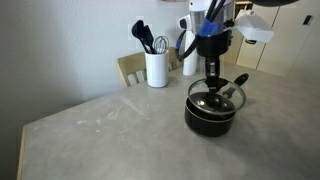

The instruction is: Put the lid on the pot then put it back on the counter

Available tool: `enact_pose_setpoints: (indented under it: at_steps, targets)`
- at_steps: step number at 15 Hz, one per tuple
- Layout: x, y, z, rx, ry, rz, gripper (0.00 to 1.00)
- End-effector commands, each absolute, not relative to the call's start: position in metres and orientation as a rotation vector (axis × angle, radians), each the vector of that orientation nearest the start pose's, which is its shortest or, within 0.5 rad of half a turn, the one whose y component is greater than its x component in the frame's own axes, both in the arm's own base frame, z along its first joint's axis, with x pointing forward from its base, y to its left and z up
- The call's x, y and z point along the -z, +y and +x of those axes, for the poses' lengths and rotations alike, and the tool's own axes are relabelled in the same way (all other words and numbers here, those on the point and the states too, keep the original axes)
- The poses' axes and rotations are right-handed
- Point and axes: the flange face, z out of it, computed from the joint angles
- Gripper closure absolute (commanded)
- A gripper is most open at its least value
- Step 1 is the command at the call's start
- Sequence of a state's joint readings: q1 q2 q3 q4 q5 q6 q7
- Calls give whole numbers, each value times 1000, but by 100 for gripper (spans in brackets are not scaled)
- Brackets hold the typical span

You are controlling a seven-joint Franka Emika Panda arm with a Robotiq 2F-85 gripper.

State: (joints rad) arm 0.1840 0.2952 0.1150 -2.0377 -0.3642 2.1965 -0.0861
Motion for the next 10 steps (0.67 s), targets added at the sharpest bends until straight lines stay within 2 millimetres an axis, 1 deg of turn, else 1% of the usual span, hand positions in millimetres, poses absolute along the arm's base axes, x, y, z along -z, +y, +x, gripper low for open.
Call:
enact_pose_setpoints:
  at_steps: [1,3,6,10]
  targets:
    - [-290,150,546,-168,-970,-3227,86]
    - [-285,144,546,-149,-957,-3217,86]
    - [-270,117,559,-66,-932,-3187,86]
    - [-257,83,572,38,-898,-3140,86]
